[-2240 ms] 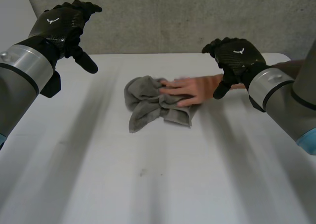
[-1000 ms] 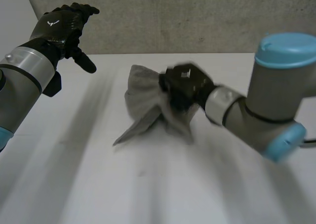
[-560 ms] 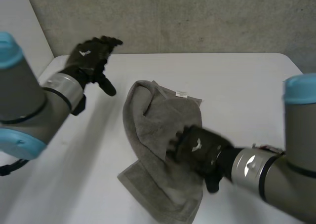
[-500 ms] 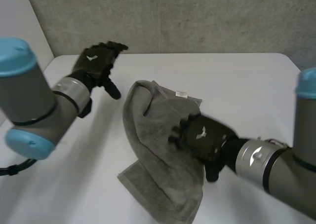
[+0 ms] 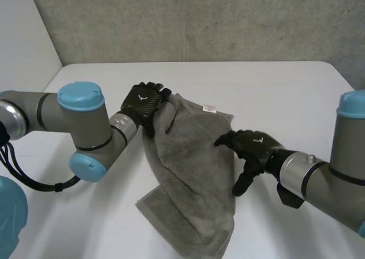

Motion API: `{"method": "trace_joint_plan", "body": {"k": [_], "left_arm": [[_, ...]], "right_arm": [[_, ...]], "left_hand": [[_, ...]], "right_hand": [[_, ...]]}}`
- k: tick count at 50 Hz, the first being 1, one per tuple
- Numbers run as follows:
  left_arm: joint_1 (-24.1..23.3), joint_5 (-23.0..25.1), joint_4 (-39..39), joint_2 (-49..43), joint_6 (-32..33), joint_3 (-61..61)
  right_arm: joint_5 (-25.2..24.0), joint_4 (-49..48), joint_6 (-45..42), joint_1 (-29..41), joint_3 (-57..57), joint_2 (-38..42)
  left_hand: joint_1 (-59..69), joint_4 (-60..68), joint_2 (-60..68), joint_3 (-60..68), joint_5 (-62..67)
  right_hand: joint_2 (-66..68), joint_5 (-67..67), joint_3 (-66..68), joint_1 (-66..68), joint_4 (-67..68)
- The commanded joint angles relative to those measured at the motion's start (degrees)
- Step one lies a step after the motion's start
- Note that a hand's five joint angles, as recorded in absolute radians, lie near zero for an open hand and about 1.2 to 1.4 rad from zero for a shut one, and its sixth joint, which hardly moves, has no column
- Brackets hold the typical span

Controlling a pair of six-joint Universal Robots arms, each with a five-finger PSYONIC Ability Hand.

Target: Fold the towel.

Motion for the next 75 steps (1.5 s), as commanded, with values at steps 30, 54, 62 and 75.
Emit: {"method": "trace_joint_plan", "body": {"k": [30, 54, 62, 75], "left_arm": [[0.65, -2.04, -0.85, 1.32, 2.23, 2.37], [-2.86, -10.57, -4.71, 40.96, -3.31, -31.73], [-2.42, -10.92, -4.45, 26.54, -9.64, -29.27], [-1.63, -10.30, 0.12, 18.18, -12.10, -20.66]], "right_arm": [[9.33, -10.59, -6.22, 11.26, 4.71, -1.06], [9.77, -2.68, -22.74, -1.48, -24.64, 6.06], [11.62, -3.11, -25.20, -0.17, -31.76, 19.60], [21.28, -10.58, -29.95, 1.42, -40.03, 26.03]], "left_hand": [[70.02, 70.27, 70.19, 70.25, 68.61], [70.02, 70.27, 70.19, 70.25, 68.61], [70.02, 70.27, 70.19, 70.25, 68.61], [14.44, 14.70, 14.61, 14.68, 13.04]], "right_hand": [[67.43, 66.79, 67.92, 68.33, 66.80], [67.43, 66.79, 67.92, 68.33, 66.80], [67.43, 66.79, 67.92, 68.33, 66.80], [11.55, 10.91, 12.04, 12.45, 10.92]]}}
